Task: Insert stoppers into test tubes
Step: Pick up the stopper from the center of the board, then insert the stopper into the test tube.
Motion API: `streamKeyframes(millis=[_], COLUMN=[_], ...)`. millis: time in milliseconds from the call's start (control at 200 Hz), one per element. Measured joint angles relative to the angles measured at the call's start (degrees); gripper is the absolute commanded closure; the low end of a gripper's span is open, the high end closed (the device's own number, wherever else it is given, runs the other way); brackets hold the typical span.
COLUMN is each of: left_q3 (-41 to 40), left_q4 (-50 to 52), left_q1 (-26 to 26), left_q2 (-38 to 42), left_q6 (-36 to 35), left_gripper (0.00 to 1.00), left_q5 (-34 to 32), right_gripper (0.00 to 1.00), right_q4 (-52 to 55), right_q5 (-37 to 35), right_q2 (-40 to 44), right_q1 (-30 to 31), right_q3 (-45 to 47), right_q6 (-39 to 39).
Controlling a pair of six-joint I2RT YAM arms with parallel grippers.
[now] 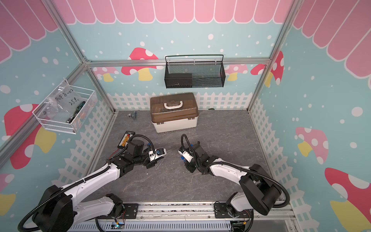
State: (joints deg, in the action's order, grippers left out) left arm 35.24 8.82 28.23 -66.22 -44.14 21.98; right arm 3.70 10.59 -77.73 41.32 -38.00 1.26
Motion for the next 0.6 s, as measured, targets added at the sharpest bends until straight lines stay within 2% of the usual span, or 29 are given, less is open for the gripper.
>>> streamKeyframes(millis=[250, 595], left_q3=[-3.5, -7.4], left_q4=[-4.4, -8.7], left_q1=[1.3, 4.7], left_q2=[4.2, 5.7], left_q6=[-5.9, -12.3], left_gripper=[1.0, 1.0], left_q5=[-2.2, -6.2], right_gripper=[0.88, 0.87], right_q4=[10.6, 20.6], right_q5=[7.5, 16.1], right_q2=[10.7, 12.5], right_q1=[0.0, 0.2], right_q3=[-3.8, -12.5], right_q6=[-4.3, -8.0])
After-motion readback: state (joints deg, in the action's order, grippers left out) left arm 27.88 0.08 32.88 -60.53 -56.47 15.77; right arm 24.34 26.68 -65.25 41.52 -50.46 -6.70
